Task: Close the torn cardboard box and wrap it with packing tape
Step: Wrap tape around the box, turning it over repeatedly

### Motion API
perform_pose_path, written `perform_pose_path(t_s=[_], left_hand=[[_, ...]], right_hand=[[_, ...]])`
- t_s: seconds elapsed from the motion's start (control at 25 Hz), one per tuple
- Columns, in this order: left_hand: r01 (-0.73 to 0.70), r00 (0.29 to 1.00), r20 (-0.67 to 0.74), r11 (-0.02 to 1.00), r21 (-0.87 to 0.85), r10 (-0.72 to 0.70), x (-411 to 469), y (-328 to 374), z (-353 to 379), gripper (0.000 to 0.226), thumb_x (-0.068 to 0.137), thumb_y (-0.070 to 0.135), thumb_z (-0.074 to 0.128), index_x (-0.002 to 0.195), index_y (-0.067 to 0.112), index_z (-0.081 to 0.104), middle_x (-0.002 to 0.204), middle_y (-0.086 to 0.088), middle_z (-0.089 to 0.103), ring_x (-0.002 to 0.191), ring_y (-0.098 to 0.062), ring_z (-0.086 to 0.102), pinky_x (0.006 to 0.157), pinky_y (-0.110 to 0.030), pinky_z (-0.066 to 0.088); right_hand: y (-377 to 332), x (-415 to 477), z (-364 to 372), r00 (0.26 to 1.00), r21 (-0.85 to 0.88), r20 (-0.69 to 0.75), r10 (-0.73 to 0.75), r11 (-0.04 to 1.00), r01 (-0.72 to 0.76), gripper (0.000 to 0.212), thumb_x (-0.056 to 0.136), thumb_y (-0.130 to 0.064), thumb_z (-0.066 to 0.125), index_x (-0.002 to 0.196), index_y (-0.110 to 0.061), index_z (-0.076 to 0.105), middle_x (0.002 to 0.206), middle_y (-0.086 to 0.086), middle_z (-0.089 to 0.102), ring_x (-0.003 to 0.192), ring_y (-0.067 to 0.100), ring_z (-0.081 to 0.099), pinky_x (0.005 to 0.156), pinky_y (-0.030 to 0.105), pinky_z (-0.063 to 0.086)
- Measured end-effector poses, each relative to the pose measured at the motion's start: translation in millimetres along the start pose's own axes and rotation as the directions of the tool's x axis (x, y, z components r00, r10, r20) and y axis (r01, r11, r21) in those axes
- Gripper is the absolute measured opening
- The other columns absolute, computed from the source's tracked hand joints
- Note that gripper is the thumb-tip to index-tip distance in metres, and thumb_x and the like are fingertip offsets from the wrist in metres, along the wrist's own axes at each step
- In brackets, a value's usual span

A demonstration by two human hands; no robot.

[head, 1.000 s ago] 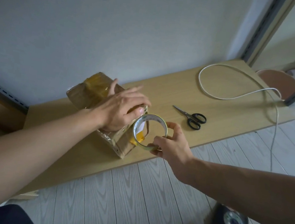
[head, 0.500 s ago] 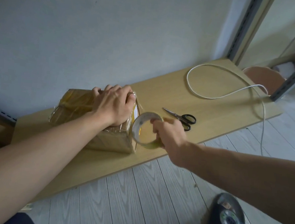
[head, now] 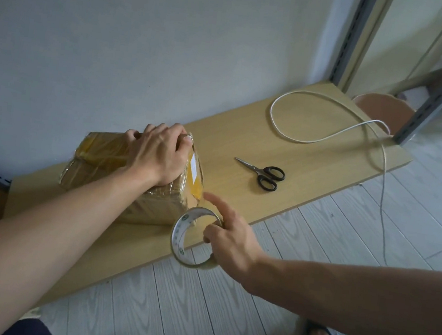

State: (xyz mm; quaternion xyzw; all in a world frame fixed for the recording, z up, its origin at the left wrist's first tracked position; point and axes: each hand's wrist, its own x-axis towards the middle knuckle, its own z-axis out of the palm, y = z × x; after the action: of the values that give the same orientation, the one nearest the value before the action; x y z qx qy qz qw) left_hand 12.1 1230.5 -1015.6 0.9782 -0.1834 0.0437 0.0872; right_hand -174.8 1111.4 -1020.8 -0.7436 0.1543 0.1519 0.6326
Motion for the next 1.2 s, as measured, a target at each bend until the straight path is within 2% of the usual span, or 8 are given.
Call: perform_pose_path(t_s=[0.12,0.28,0.48,0.68,0.76,0.92,1.08,1.2], left_hand=[[0.007,1.0,-0.008,1.0,0.0,-0.007,0,0,2,0.03,0.102,0.043,0.032,0.101,0.028,0.059,0.11,0.0,0.065,0.108,-0.026,0.053,0.096,-0.05,0.027],[0.012,1.0,-0.014,1.0,-0.004,-0.012,-2,2,1,0.032,0.102,0.043,0.032,0.103,0.026,0.059,0.11,-0.001,0.065,0.108,-0.025,0.052,0.097,-0.05,0.027],[0.015,1.0,-0.011,1.0,-0.011,-0.015,-2,2,0,0.031,0.102,0.043,0.032,0.102,0.025,0.059,0.109,-0.001,0.064,0.107,-0.025,0.051,0.098,-0.051,0.026],[0.016,1.0,-0.001,1.0,-0.013,-0.017,-1,2,0,0.032,0.102,0.044,0.031,0.101,0.026,0.058,0.11,0.0,0.064,0.108,-0.024,0.051,0.098,-0.051,0.026],[0.013,1.0,0.0,1.0,-0.005,-0.013,-1,2,0,0.032,0.102,0.044,0.031,0.101,0.026,0.058,0.11,0.0,0.064,0.108,-0.024,0.051,0.098,-0.05,0.026],[0.004,1.0,-0.007,1.0,-0.002,-0.004,-2,0,1,0.035,0.101,0.045,0.029,0.103,0.026,0.058,0.109,0.0,0.064,0.107,-0.025,0.052,0.098,-0.052,0.027],[0.009,1.0,0.005,1.0,0.002,-0.009,-2,0,1,0.037,0.099,0.048,0.026,0.102,0.028,0.058,0.109,0.001,0.064,0.107,-0.025,0.052,0.096,-0.05,0.028],[0.008,1.0,0.009,1.0,0.013,-0.008,-2,-1,2,0.037,0.1,0.048,0.027,0.101,0.028,0.057,0.108,0.001,0.064,0.106,-0.025,0.052,0.095,-0.05,0.028]], right_hand=[[-1,-15,8,0.997,-0.007,0.077,-0.023,1.0,0.023,0.074,0.091,-0.008,0.042,0.144,-0.055,0.02,0.078,-0.003,0.061,0.06,0.007,0.054,0.057,0.027,0.051],[-3,-18,28,0.99,-0.047,0.141,0.009,0.999,-0.003,0.079,0.091,-0.011,0.04,0.143,-0.062,0.009,0.108,0.007,0.066,0.072,0.017,0.061,0.068,0.035,0.055],[1,-11,38,0.992,-0.037,0.13,-0.007,0.999,0.011,0.081,0.09,-0.01,0.037,0.143,-0.061,0.003,0.103,0.011,0.067,0.07,0.019,0.059,0.065,0.035,0.054],[10,-8,35,0.996,-0.042,0.09,-0.028,0.999,0.032,0.078,0.091,-0.01,0.038,0.145,-0.059,0.01,0.101,0.005,0.067,0.066,0.013,0.057,0.068,0.039,0.056],[14,-11,28,0.995,-0.063,0.059,-0.083,0.994,0.087,0.074,0.093,-0.009,0.04,0.146,-0.055,0.016,0.095,0.003,0.067,0.061,0.008,0.054,0.064,0.035,0.055],[18,-15,22,0.985,-0.063,0.003,-0.174,0.983,0.174,0.074,0.094,-0.005,0.04,0.145,-0.057,0.023,0.091,0.018,0.067,0.057,0.012,0.047,0.056,0.04,0.049],[27,-17,12,0.978,-0.101,-0.035,-0.204,0.975,0.2,0.076,0.097,-0.004,0.039,0.139,-0.064,0.024,0.087,0.018,0.064,0.058,0.009,0.048,0.06,0.045,0.053],[35,-16,0,0.983,-0.146,-0.037,-0.181,0.974,0.174,0.075,0.097,-0.006,0.038,0.139,-0.067,0.023,0.086,0.01,0.065,0.061,0.009,0.051,0.066,0.048,0.055]])
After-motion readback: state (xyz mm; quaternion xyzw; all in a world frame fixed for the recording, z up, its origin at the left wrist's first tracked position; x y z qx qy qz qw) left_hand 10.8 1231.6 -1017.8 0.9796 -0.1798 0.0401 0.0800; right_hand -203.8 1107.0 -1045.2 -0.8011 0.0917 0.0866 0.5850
